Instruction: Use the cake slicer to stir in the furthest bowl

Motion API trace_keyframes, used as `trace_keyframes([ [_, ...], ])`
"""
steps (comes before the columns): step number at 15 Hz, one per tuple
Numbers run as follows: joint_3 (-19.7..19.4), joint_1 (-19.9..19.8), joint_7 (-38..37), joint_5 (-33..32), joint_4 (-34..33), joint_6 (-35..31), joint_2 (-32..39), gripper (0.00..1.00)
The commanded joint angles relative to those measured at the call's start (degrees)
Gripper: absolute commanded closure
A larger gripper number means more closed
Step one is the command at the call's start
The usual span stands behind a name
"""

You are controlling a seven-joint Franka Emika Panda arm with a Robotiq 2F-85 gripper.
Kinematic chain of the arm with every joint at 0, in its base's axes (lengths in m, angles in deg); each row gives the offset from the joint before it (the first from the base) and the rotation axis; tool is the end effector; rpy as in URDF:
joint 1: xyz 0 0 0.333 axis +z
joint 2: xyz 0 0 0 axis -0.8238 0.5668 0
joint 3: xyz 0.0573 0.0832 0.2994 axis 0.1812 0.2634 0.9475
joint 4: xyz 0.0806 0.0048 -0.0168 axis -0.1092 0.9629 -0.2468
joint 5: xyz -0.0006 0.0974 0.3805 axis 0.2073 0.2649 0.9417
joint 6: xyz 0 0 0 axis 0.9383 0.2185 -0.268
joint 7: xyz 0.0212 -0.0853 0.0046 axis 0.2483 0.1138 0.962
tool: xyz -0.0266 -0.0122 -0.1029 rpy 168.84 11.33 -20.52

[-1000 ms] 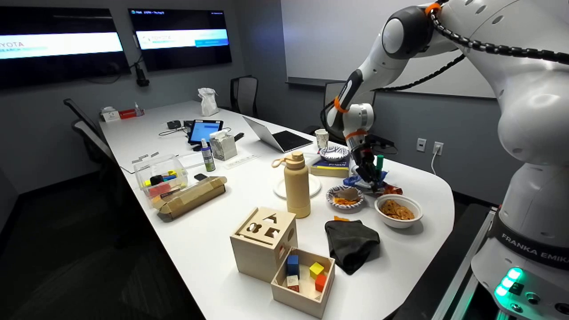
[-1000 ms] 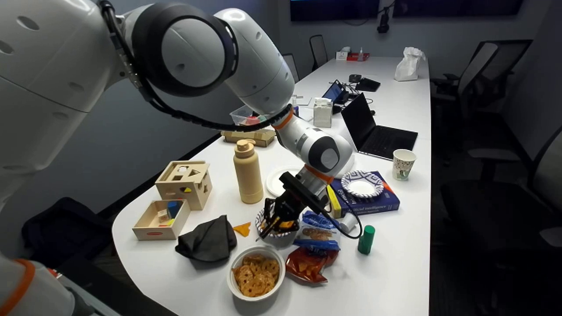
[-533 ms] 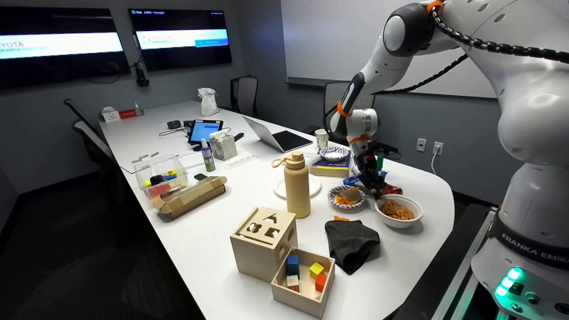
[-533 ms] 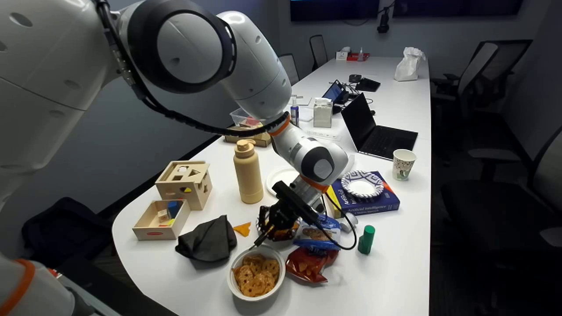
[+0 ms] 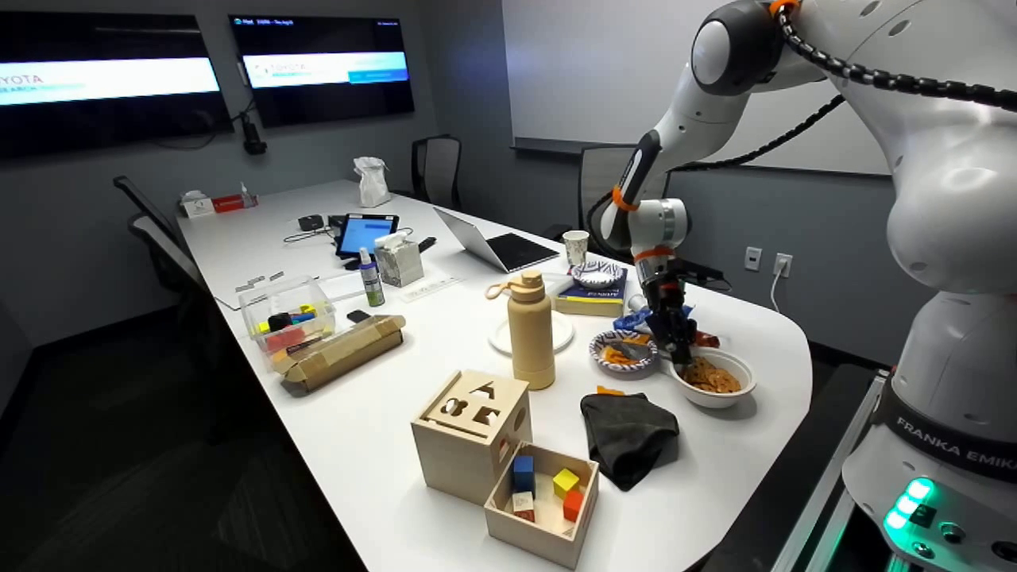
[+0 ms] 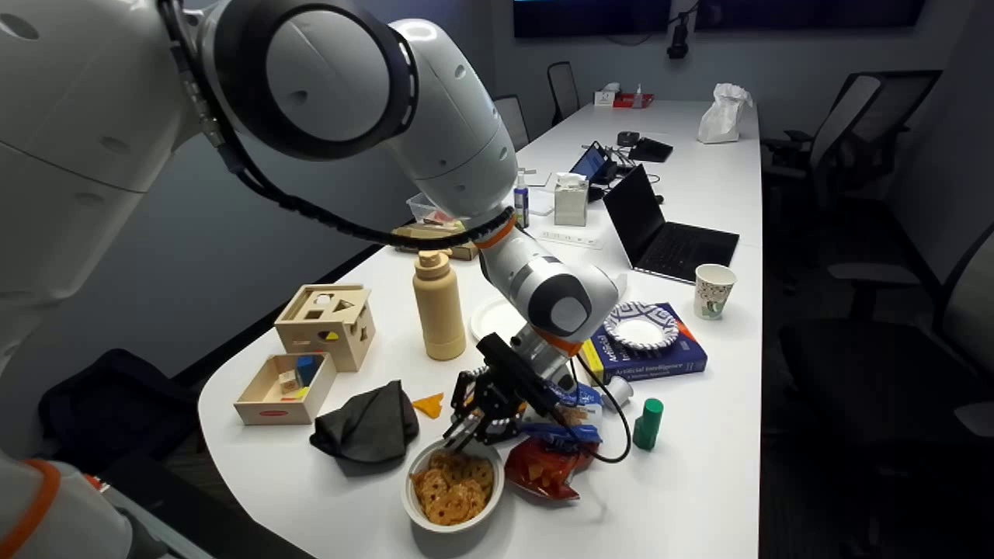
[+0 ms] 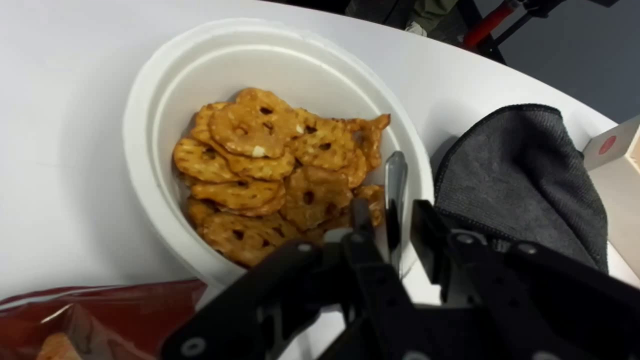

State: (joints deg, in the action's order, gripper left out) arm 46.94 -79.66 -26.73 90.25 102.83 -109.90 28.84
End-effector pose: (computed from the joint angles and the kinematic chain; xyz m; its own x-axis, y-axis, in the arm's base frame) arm 0.4628 -0.2289 0.0511 0.7514 0.1139 -0.6499 -0.2354 -0.8740 -0.4252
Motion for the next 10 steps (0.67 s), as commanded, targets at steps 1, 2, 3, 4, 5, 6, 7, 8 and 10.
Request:
trace_keyframes([
  [1, -0.46, -0.36, 0.18, 0.32, 5.16, -2.47, -5.32, 0.41],
  [2, -0.73, -0.36, 0.23, -0.03, 5.82, -2.4, -6.37, 0.33],
  [3, -1.02, -0.39, 0.26, -0.18, 6.32, -2.33, -7.26, 0.26],
  [4, -1.16, -0.45, 0.58, -0.27, 6.71, -2.0, -8.37, 0.17],
  [5, -1.31, -0.5, 0.93, -0.3, 7.24, -1.76, -9.53, 0.1],
  [6, -1.56, -0.38, 0.82, -0.36, 7.84, -1.59, -10.84, 0.02],
  [7, -1.68, -0.27, 0.99, -0.42, 8.27, -1.65, -11.91, 0.0],
  [8, -1.95, -0.05, 0.72, -0.58, 8.96, -1.66, -13.2, 0.0],
  [10, -2.17, 0.02, 0.84, -0.66, 9.13, -1.49, -14.69, 0.0],
])
